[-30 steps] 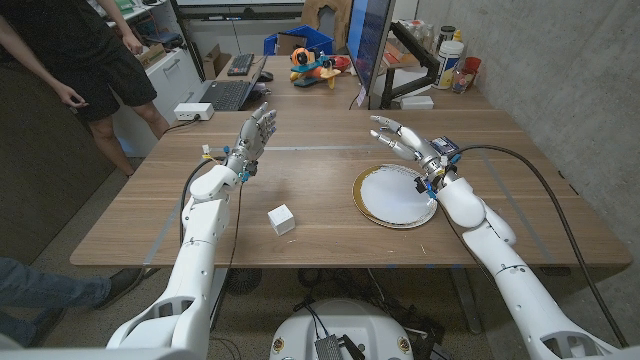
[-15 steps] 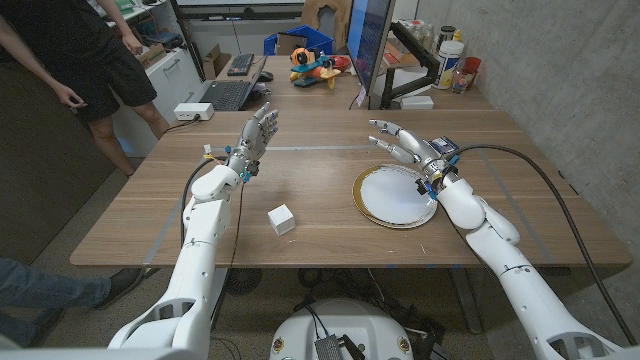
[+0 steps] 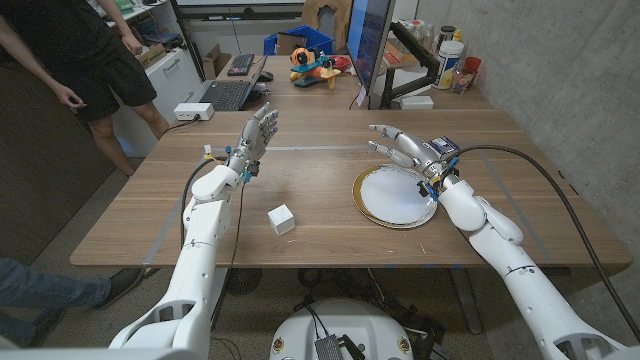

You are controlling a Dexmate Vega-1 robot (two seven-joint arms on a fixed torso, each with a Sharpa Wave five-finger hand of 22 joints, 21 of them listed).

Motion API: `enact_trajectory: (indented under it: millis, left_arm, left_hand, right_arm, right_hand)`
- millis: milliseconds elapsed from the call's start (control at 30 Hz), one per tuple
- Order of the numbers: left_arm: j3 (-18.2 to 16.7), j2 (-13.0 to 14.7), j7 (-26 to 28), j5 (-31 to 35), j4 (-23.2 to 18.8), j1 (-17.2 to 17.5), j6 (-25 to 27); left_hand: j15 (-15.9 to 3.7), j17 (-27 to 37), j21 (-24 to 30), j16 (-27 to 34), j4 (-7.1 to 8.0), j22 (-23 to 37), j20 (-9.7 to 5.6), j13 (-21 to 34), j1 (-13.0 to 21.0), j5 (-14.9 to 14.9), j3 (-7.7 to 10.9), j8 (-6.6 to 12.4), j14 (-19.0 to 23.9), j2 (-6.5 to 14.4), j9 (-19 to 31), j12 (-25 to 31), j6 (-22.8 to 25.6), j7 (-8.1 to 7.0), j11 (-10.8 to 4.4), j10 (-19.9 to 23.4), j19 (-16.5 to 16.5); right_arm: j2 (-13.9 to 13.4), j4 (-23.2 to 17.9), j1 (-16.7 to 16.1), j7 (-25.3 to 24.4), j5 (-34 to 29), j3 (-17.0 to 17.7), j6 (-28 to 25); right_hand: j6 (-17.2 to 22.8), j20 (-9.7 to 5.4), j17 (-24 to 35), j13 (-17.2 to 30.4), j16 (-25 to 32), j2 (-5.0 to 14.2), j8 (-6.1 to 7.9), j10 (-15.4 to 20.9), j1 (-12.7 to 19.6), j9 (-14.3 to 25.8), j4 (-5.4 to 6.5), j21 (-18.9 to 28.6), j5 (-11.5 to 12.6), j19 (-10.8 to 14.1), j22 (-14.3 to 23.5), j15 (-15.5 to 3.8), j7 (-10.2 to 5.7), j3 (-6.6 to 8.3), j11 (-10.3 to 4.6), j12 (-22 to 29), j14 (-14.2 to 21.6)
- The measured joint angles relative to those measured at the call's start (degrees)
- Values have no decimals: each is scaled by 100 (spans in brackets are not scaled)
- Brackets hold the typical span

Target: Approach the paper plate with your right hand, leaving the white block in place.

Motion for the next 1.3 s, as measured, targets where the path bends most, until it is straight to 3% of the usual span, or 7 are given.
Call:
enact_trajectory:
  millis: [1300]
  left_arm:
    - [8,24,-4,23,56,-40,12]
  left_hand:
    - [0,0,0,0,-24,0,0,0,-12,0,-25,0,0,13,0,0,31,31,0,0,0]
  right_arm:
    - [-444,-289,-108,-368,-816,-367,-602]
  right_hand:
    - [60,0,-27,0,-39,-53,0,31,-53,0,0,0,86,0,0,-53,-60,0,-31,0,8]
